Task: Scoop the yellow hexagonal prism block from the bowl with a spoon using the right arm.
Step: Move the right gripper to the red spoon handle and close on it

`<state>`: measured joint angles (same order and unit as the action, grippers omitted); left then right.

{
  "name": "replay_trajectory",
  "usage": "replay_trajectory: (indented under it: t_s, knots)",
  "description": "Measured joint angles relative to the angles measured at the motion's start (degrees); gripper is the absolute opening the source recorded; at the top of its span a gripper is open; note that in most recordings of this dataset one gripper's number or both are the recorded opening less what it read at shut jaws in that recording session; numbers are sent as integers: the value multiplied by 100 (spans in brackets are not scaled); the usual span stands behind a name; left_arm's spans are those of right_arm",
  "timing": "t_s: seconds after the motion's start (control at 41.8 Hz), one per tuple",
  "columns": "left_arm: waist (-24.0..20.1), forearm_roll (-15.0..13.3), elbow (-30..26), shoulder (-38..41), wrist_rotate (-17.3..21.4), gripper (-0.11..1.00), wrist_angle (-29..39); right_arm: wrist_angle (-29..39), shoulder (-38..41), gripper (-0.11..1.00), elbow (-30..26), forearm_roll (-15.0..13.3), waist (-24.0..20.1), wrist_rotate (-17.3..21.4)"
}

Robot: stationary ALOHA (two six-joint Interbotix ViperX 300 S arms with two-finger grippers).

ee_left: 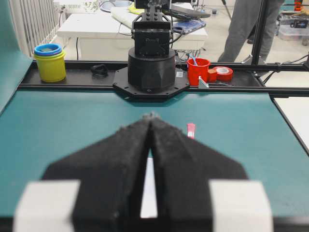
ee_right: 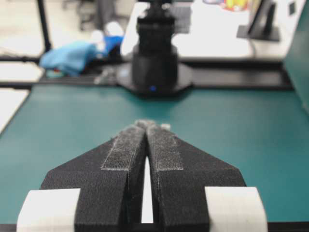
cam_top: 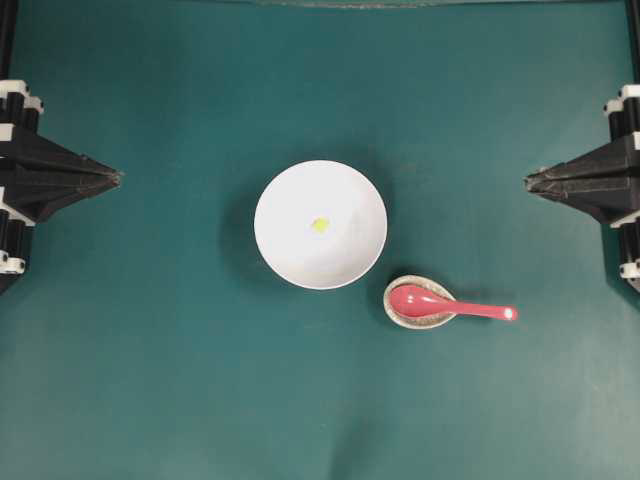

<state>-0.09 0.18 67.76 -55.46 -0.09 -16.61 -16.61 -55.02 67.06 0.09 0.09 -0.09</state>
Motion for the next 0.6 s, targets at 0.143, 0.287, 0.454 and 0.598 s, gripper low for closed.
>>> replay_trajectory:
  t_s: [0.143, 0.287, 0.454, 0.598]
  knots:
    - [-9, 9, 0, -9, -53, 0, -18, 0, 9, 0, 0, 35, 9, 53]
    - [0, 35, 0, -9, -53, 0, -18, 0, 18, 0, 0, 44, 9, 44]
    - [0, 35, 0, 0, -53, 0, -18, 9, 62, 14, 0, 44, -79, 53]
    - [0, 35, 0, 0, -44, 0, -18, 9, 149, 49, 18, 53, -158, 44]
